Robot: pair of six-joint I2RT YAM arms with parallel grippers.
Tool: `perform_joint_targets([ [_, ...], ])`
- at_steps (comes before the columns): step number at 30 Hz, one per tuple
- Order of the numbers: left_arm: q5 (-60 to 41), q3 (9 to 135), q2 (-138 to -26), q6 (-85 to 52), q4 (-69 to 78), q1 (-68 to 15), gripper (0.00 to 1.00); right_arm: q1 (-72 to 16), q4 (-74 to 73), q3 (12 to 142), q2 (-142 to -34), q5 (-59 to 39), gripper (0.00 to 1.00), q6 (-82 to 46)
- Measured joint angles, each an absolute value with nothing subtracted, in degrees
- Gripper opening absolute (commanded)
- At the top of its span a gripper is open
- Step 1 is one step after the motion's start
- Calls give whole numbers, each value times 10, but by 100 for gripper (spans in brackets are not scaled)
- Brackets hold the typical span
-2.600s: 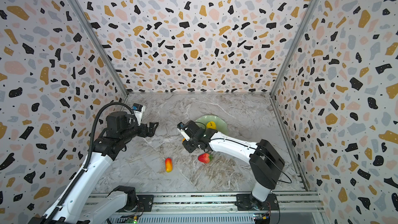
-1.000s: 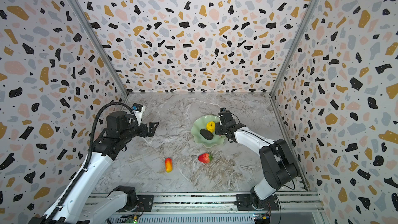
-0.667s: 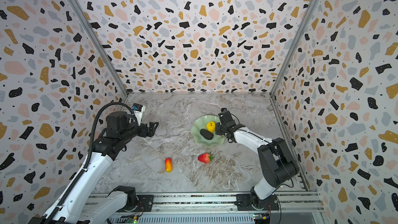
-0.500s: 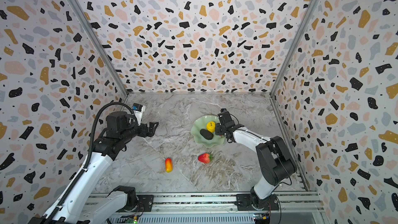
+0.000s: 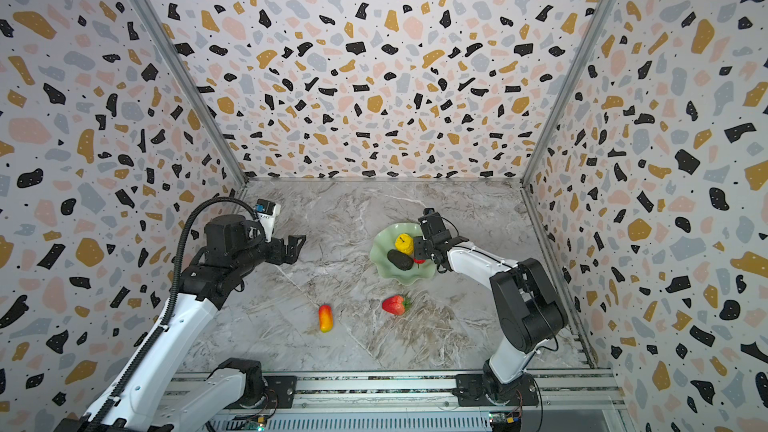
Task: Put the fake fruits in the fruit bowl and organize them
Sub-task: 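Open the right gripper to release the mango and move toward the second mango, then lower the right gripper onto the second red-yellow mango and grasp it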
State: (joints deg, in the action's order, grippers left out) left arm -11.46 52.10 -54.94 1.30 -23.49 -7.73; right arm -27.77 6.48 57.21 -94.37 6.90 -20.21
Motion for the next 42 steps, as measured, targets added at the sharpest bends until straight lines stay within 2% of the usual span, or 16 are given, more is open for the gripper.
perform_joint_targets([
  [2,-114,521,-549,13,-235,-77,100,-280,78,576,-925,74,85,-190],
  [6,-114,521,-549,13,-235,-77,100,-310,101,590,-879,76,99,-149],
  [15,-114,521,-549,13,-235,-77,100,-471,151,661,-862,34,99,-27],
  [20,-114,521,-549,13,-235,-77,99,-548,159,691,-920,-21,99,-1],
  [32,-115,521,-549,13,-235,-77,100,-642,112,722,-1060,-57,100,-103],
  [42,-115,521,-549,13,-235,-77,100,-670,90,753,-1115,-65,93,-149],
])
